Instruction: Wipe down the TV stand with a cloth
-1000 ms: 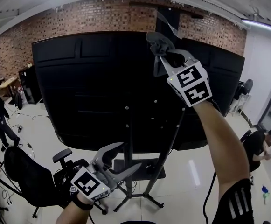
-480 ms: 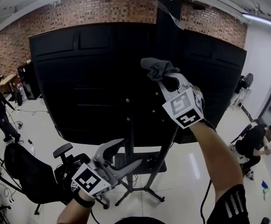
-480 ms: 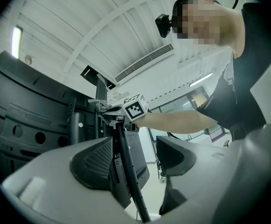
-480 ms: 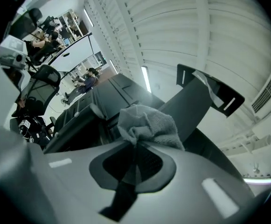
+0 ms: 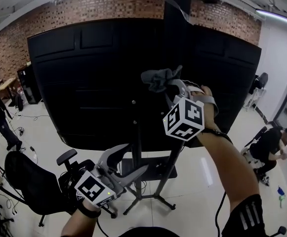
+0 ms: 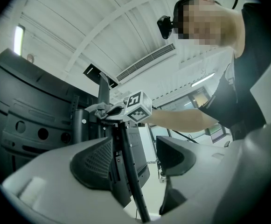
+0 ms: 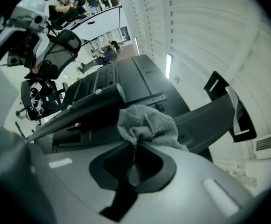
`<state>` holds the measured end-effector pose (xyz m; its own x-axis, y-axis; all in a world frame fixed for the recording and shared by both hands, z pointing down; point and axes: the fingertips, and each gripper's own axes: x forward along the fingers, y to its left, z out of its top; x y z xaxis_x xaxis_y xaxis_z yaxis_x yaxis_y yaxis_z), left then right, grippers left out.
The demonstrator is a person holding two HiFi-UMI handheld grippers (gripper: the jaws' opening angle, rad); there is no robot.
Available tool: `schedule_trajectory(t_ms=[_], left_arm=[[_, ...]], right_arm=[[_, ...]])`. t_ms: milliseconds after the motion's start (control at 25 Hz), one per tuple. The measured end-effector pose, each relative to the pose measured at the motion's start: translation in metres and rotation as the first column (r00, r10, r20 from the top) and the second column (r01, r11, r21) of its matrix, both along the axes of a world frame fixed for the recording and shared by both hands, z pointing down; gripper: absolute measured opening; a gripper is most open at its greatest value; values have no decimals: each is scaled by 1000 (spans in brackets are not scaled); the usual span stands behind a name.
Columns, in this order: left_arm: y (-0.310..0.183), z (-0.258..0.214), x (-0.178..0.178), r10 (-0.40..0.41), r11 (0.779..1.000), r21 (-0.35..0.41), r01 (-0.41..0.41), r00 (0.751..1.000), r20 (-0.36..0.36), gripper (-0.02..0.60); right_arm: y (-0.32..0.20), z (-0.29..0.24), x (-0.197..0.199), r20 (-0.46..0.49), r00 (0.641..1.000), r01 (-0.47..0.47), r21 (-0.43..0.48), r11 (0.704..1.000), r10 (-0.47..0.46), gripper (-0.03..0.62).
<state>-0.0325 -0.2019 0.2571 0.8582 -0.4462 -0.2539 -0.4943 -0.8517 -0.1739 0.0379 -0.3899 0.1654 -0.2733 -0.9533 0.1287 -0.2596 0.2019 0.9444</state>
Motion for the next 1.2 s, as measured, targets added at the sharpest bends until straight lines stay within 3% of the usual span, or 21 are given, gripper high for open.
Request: schedule_trajectory(t_ms=[120, 480, 840, 1000, 1200], left_arm=[[3, 1, 0, 3, 1000, -1, -3, 1000, -2, 316], [5, 11, -4, 1, 1000, -28, -1, 1000, 3, 316], [10, 18, -12, -12, 999, -45, 13, 1000, 9, 316], [14, 19, -20, -26, 999, -48, 26, 1000, 8, 316], [15, 19, -35, -52, 998, -44, 51, 999, -2, 316]], right_arm=[[3, 31, 0, 25, 1000, -10, -86, 996, 12, 17], [-2, 134, 4, 72, 997, -22, -199, 980, 37, 17], [3, 221, 6, 95, 992, -40, -362, 931, 79, 17], [18, 200, 4, 212, 975, 13, -330, 944, 60, 17], [55, 133, -11, 335, 942, 105, -209, 972, -30, 17]])
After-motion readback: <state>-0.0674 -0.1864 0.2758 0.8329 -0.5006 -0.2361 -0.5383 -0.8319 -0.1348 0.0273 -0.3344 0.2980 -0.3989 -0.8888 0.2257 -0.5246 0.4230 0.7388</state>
